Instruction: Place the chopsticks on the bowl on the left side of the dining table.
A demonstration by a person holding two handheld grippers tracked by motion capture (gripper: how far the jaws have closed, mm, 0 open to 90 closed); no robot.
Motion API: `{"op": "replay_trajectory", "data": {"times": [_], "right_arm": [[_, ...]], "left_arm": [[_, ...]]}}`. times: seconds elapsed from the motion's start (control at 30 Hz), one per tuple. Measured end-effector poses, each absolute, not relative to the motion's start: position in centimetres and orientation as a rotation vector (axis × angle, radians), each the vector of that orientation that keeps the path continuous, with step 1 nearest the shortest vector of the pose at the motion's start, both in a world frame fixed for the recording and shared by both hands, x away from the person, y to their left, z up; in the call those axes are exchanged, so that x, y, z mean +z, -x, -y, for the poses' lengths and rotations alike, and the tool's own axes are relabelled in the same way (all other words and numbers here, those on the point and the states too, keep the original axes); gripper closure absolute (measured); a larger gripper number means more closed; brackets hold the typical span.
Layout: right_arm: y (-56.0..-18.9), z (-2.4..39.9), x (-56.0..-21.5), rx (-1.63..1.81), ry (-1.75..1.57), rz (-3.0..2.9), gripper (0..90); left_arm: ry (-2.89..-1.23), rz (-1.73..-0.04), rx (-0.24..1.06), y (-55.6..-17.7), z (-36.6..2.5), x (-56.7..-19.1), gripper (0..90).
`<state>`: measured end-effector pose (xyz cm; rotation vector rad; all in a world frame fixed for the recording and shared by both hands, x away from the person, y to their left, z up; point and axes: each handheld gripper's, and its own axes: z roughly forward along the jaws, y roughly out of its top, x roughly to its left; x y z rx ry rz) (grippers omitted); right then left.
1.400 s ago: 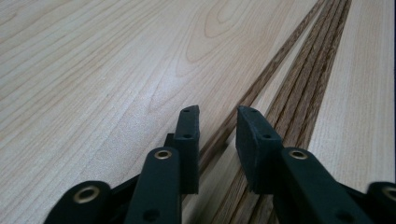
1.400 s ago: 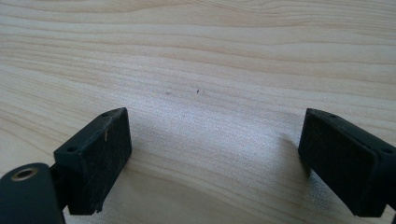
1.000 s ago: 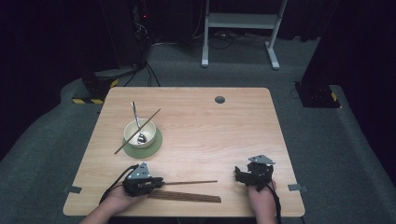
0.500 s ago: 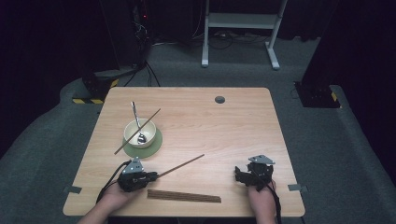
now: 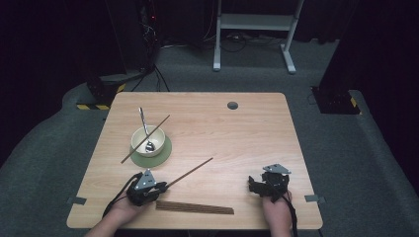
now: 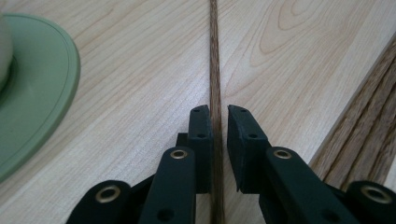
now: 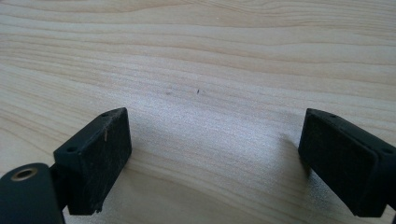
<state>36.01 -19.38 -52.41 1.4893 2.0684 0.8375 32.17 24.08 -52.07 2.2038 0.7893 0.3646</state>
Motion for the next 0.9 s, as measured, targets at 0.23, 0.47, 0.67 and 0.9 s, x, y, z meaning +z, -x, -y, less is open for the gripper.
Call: {"op": "replay_trajectory", "data": {"times": [0.23,0.47,0.67,0.9], "right_arm": [[-36.0,19.4,-52.4,0.838,-1.489,-2.068,9.1],[-36.0,19.4,-52.4,0.838,-1.489,-2.068,9.1],[-36.0,19.4,-52.4,0.837,-1.489,-2.068,9.1],[-36.0,19.4,-52.4,0.837,-1.489,-2.068,9.1]], "left_arm": [[-2.195,-0.832,0.337,-32.5,-24.1,-51.9,83.5],[-2.105,-0.856,0.353,-32.6,-25.0,-50.9,83.7],[-2.050,-0.865,0.376,-32.5,-25.6,-50.1,83.7],[-1.987,-0.878,0.406,-32.4,-26.1,-49.5,83.8]]}}
